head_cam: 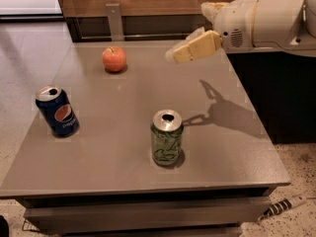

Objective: Pick apple

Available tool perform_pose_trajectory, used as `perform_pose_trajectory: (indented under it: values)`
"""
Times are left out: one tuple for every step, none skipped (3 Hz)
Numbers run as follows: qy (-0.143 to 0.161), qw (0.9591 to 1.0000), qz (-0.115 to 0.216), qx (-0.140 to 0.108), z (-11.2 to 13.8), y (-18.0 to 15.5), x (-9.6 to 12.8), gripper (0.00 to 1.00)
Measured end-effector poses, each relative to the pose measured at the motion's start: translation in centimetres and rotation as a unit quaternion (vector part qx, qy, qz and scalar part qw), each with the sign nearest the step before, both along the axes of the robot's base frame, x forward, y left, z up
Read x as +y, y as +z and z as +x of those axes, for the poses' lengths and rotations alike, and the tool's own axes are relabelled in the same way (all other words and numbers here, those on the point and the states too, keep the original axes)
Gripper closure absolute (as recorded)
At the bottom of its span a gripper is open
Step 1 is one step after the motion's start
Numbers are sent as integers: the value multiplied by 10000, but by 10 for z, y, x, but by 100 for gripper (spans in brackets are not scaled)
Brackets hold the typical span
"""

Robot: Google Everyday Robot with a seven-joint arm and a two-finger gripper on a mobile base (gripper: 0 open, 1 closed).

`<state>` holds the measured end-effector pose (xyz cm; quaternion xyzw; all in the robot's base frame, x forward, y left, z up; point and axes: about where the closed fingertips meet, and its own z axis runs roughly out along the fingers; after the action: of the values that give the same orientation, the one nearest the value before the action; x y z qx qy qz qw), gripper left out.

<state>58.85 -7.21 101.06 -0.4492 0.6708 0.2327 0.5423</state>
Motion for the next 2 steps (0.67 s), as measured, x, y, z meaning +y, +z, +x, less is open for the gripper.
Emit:
perform_pose_trajectory:
  values:
    - [210, 9997, 70, 86, 27, -39, 45, 0]
    - [214, 9996, 98, 170, 46, -69, 75, 0]
